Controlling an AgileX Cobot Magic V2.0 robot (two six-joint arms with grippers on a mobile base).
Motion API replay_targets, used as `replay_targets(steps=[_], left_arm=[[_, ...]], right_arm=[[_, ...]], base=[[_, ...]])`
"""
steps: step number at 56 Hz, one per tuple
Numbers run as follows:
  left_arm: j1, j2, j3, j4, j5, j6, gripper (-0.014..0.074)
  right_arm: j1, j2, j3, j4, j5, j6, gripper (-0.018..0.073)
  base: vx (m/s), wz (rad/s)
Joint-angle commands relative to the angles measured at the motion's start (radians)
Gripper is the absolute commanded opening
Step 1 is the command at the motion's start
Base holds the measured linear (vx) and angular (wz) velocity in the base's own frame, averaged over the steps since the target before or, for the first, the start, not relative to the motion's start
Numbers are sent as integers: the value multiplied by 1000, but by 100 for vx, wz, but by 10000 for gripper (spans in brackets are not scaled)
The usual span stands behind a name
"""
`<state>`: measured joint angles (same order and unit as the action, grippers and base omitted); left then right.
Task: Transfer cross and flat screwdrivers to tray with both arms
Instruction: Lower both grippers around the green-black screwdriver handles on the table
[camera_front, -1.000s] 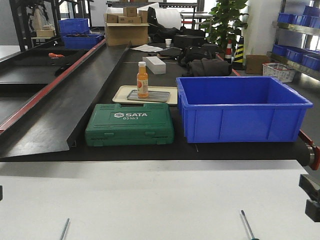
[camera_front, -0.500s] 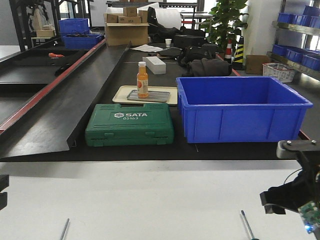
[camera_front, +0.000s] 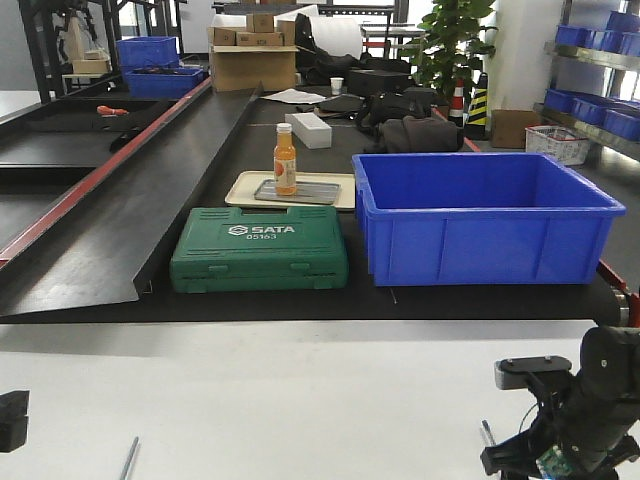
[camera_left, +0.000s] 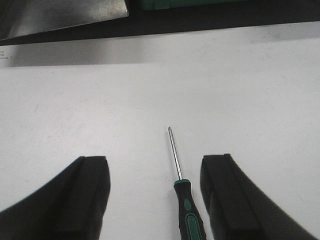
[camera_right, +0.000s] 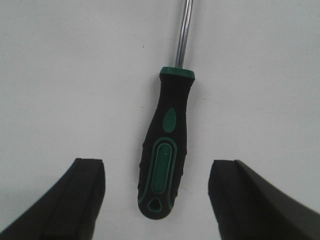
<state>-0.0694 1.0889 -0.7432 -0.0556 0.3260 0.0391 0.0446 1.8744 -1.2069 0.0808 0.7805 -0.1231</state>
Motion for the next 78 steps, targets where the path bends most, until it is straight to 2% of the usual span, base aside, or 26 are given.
replay_targets(steps=[1,16,28,36,41,44,52,65,78], left_arm=[[-1,-8,-31,-3,-62,-12,524],[-1,-6,-31,-5,-24,-63,524],[-1,-6,-31,-5,-5,-64,524],[-1,-6,-31,-5,12,-64,524],[-1,-6,-31,-19,25,-88,524],[-1,-6,-31,-34,38,-108,524],[-1,-6,-31,-87,105,-134,524],[-1,48,-37,-108,189,-134,524],[-1,254,-133,-108,250,-133,524]], right_arm=[[-6,-8,-31,8,-43,-14,496],[-6,96,-31,8,-82,-2,496],[-6,136,-33,8,-113,24,496],[-6,170,-60,8,-76,49,480],[-6,181,-74,9,-45,49,407],[-6,182,-74,8,-39,49,318],[-6,182,-74,9,-18,40,-6],[-6,182,-74,47,-15,40,-11],[-6,183,-73,68,-11,37,-8]], base=[[0,0],[0,0],[0,0],[0,0],[0,0],[0,0],[0,0],[0,0],[0,0]])
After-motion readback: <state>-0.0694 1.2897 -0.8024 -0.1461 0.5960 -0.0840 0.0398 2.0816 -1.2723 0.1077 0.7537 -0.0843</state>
